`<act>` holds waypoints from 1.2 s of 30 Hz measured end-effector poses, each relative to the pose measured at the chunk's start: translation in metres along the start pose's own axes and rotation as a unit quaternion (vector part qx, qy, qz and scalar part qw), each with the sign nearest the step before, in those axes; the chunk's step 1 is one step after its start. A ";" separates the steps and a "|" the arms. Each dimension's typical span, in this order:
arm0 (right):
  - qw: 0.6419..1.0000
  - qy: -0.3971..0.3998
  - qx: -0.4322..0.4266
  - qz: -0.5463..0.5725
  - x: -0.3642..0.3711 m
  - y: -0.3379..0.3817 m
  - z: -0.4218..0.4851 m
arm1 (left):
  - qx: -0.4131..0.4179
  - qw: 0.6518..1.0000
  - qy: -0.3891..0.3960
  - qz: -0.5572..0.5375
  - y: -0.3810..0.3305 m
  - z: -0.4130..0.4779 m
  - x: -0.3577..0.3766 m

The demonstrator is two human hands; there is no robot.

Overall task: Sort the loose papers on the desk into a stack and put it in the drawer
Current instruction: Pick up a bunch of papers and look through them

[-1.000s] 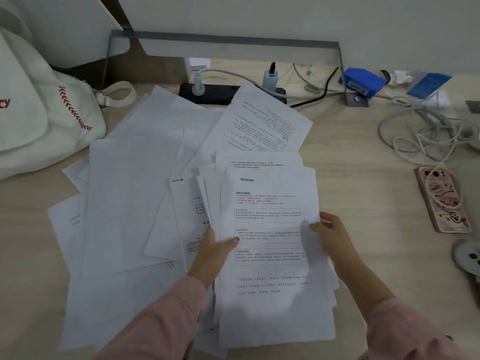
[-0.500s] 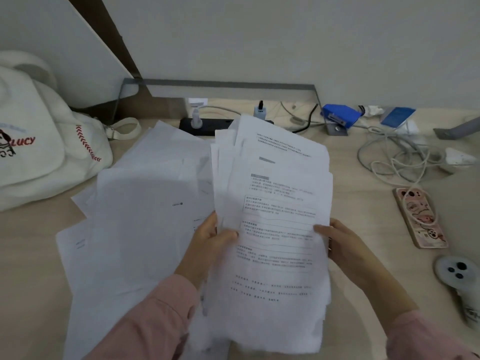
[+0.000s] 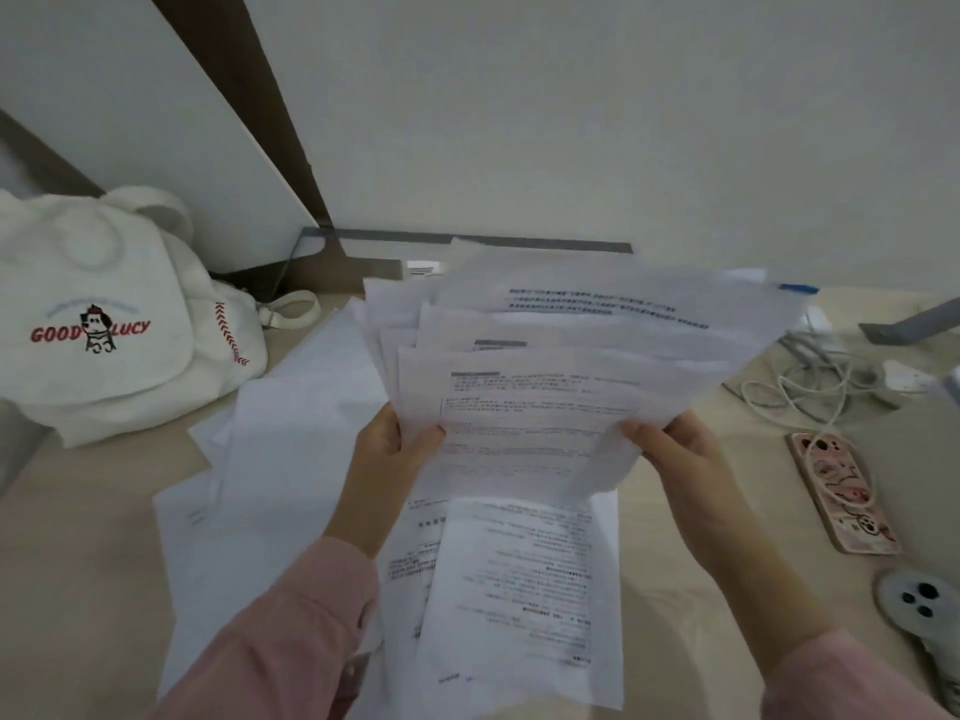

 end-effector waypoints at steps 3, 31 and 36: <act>1.000 -0.012 0.006 -0.005 0.003 -0.010 -0.001 | -0.002 1.000 0.004 0.003 0.006 -0.002 0.001; 0.994 -0.029 0.084 -0.059 -0.011 -0.064 -0.009 | -0.071 0.997 -0.015 0.029 0.057 -0.004 0.021; 0.996 -0.046 0.077 -0.029 -0.025 -0.057 -0.006 | -0.054 0.998 -0.023 0.014 0.046 -0.009 0.023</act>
Point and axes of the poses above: each hand's wrist, its own z-axis towards the middle knuckle, its own x-axis out of the palm, y = z × x, the point moved 10 cm from there along z, towards the middle knuckle, and after that the axes turned 5 degrees about z, right-handed, at the moved point
